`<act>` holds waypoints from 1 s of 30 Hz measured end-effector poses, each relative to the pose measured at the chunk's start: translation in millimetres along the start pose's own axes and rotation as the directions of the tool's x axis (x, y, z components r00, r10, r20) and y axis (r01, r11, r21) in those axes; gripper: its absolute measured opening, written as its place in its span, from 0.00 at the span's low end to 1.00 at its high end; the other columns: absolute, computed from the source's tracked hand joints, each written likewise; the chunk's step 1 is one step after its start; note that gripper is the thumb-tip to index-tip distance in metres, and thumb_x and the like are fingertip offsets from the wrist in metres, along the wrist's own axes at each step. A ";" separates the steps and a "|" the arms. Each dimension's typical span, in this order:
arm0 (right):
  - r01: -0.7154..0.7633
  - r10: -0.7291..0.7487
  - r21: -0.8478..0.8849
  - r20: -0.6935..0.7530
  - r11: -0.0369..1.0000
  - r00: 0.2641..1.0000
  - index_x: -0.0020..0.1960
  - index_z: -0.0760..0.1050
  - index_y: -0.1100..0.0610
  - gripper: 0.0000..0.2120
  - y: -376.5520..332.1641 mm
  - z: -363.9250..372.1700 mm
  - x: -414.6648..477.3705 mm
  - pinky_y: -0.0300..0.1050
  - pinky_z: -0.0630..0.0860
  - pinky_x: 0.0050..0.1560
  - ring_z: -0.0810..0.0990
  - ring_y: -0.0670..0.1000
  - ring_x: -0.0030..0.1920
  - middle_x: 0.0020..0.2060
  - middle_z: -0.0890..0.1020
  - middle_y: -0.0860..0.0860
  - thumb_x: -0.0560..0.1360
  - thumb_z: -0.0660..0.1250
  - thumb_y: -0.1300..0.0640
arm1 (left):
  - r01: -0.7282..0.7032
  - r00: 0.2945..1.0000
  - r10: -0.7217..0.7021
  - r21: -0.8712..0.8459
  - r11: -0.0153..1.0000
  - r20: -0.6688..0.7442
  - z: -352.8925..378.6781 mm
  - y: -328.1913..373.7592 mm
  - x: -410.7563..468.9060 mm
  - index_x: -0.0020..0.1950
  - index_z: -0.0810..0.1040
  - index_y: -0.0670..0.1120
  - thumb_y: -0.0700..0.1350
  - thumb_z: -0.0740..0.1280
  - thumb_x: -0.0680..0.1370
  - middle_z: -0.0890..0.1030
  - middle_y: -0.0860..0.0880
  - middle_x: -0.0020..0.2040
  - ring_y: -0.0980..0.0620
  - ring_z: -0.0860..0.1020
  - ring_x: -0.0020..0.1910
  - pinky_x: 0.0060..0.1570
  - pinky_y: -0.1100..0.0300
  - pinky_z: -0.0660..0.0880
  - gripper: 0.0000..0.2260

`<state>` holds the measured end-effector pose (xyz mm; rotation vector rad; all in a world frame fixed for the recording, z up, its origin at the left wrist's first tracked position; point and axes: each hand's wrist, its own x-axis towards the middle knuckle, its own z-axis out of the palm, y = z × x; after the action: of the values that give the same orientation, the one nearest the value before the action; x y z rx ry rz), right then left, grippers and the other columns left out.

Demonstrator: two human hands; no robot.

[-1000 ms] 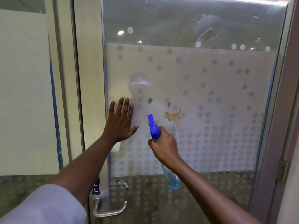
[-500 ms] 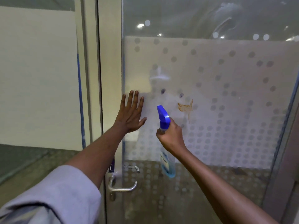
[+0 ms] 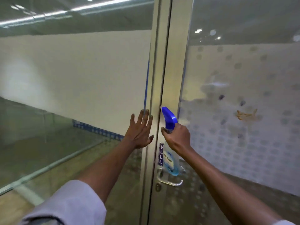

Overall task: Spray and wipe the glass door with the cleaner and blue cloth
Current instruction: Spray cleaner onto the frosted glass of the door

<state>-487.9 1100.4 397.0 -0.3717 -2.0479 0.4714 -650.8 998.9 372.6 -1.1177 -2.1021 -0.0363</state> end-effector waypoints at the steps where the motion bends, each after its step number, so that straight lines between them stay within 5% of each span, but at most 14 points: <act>1: 0.007 -0.008 0.029 0.021 1.000 1.000 0.40 0.68 0.49 0.12 -14.7 11.7 -2.2 0.41 0.70 0.31 0.75 0.48 0.31 0.27 0.71 0.41 0.71 0.71 0.47 | 0.016 1.000 -0.017 0.024 1.000 0.021 -2.3 -16.4 -13.9 0.79 0.48 0.41 0.65 0.51 0.76 0.46 0.36 0.79 0.35 0.47 0.78 0.71 0.31 0.52 0.40; 10: -0.055 -0.098 0.423 0.330 0.904 0.939 0.37 0.72 0.51 0.12 -175.9 131.3 -55.0 0.45 0.75 0.33 0.76 0.46 0.30 0.30 0.78 0.48 0.70 0.72 0.46 | 0.230 0.953 -0.260 0.184 0.956 0.156 -40.7 -177.1 -186.0 0.78 0.45 0.39 0.63 0.55 0.76 0.44 0.35 0.79 0.35 0.46 0.78 0.71 0.30 0.47 0.41; 19: -0.004 -0.378 0.638 0.462 0.770 0.802 0.37 0.72 0.55 0.14 -370.6 242.3 -146.2 0.32 0.65 0.27 0.71 0.42 0.28 0.28 0.74 0.47 0.70 0.75 0.51 | 0.431 0.827 -0.534 0.411 0.803 0.175 -108.6 -304.0 -402.9 0.76 0.58 0.38 0.61 0.58 0.74 0.55 0.33 0.78 0.33 0.56 0.76 0.68 0.29 0.58 0.38; 27: 0.006 -0.682 0.849 0.420 0.528 0.599 0.39 0.71 0.57 0.14 -546.2 306.3 -248.2 0.29 0.66 0.31 0.72 0.47 0.29 0.29 0.74 0.49 0.71 0.75 0.54 | 0.616 0.558 -0.819 0.597 0.515 0.130 -182.4 -382.9 -586.7 0.76 0.58 0.39 0.62 0.60 0.73 0.56 0.33 0.77 0.32 0.56 0.76 0.68 0.28 0.58 0.39; 30: -0.036 -0.767 0.903 0.385 0.429 0.513 0.41 0.73 0.61 0.13 -606.4 325.8 -289.5 0.43 0.75 0.36 0.77 0.55 0.32 0.31 0.79 0.56 0.71 0.74 0.55 | 0.640 0.436 -0.896 0.673 0.372 0.081 -213.0 -400.3 -649.2 0.76 0.56 0.39 0.63 0.55 0.73 0.54 0.33 0.78 0.33 0.54 0.76 0.69 0.28 0.55 0.39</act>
<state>-672.7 381.4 316.1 1.1984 -2.2441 1.4121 -590.5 219.9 244.0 0.4139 -2.6151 0.3917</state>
